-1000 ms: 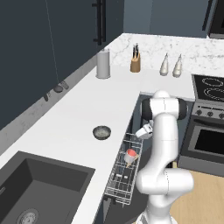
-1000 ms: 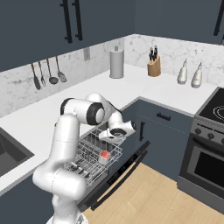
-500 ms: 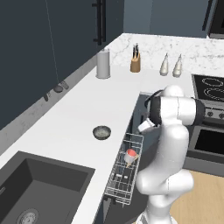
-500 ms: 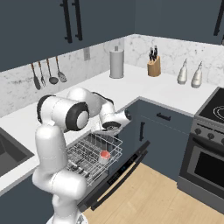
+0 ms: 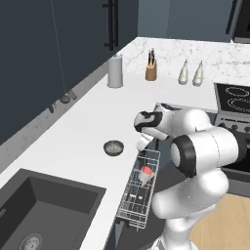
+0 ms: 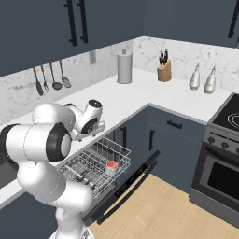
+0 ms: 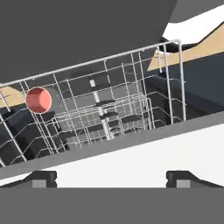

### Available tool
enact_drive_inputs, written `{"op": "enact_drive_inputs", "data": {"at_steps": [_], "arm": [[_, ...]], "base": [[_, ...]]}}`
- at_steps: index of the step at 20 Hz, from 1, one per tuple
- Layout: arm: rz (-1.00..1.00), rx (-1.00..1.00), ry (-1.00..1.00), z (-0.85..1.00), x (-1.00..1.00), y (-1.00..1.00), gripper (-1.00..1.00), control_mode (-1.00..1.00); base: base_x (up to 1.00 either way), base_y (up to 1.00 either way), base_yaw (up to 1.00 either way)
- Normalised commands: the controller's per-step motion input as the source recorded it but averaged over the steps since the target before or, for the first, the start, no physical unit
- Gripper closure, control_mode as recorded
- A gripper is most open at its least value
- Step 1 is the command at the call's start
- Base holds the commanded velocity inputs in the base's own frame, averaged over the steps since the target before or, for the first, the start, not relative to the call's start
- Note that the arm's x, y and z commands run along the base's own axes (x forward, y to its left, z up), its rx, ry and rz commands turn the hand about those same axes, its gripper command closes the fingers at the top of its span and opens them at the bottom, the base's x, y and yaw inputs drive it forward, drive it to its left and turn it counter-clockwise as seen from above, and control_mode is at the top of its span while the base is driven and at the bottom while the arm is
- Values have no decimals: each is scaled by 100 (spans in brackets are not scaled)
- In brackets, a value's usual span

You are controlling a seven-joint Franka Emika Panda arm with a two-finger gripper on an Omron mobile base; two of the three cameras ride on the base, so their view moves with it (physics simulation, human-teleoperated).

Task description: Pick up the cup and bowl from the counter, place them in the dishwasher, and close the dishwasher door.

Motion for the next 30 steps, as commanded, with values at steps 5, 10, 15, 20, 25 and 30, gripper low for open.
{"op": "enact_drive_inputs", "data": {"at_steps": [5,10,15,20,25,30], "arm": [[10,-34,1,20,0,74,-100,-100],[0,-14,4,0,14,41,-100,-100],[0,-6,1,0,17,63,-100,-100],[-3,-9,0,0,21,70,-100,-100],[-5,-8,0,0,33,44,-100,-100],[-8,-7,5,-8,44,37,-100,-100]], "base": [[0,0,0],[0,0,0],[0,0,0],[0,0,0],[0,0,0],[0,0,0]]}}
